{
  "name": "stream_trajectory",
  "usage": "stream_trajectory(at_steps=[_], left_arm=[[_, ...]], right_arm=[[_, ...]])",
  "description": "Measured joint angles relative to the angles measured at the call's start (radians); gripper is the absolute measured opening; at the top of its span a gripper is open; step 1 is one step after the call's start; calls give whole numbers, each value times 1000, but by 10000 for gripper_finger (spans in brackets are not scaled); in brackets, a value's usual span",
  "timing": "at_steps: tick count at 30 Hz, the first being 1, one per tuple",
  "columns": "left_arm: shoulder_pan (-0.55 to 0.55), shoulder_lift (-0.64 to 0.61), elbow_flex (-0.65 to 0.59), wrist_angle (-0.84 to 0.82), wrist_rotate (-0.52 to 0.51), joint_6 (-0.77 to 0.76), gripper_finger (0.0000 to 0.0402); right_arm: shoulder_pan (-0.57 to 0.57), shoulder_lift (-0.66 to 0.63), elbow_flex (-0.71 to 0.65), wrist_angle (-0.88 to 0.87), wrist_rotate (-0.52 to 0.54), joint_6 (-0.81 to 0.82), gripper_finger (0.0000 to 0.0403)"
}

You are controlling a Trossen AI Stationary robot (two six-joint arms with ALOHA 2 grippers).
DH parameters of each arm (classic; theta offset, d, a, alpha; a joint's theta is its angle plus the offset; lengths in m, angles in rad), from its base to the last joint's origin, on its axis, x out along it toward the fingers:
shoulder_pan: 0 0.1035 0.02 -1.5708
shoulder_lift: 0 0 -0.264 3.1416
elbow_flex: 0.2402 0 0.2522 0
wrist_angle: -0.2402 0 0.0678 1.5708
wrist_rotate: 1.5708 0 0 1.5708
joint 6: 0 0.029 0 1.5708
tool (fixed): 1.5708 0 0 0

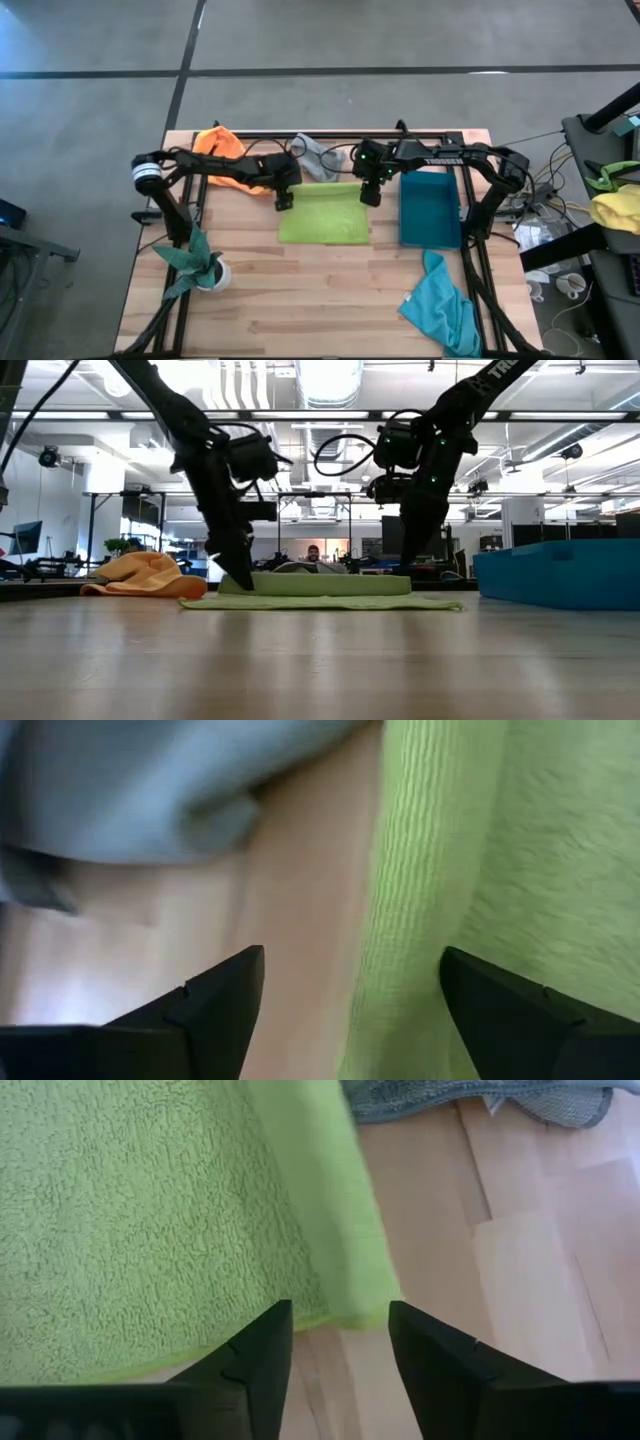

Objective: Roll microfiber towels into tight, uniform cylinder then place into a basket
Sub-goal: Roll the green towel

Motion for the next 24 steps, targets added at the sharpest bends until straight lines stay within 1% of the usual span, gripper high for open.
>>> stream_trajectory(at_steps=[4, 7, 10, 13, 16, 19, 24], left_arm=[[5, -4, 2, 4, -63, 19, 276], [8, -3, 0, 4, -80, 19, 276], [9, -4, 0, 2, -80, 17, 276], [9, -4, 0, 1, -80, 17, 276], [9, -4, -1, 2, -80, 17, 276], [9, -4, -4, 2, -80, 16, 276], [9, -4, -6, 1, -82, 10, 276]], right_arm=[[0, 0, 0, 3, 0, 2, 170], [9, 0, 0, 4, 0, 22, 170], [53, 0, 0, 9, -19, 29, 171], [130, 0, -1, 44, -27, 51, 171], [216, 0, -6, 135, -28, 92, 171], [294, 21, -30, 293, -10, 138, 171], [358, 141, -42, 427, 13, 237, 170]])
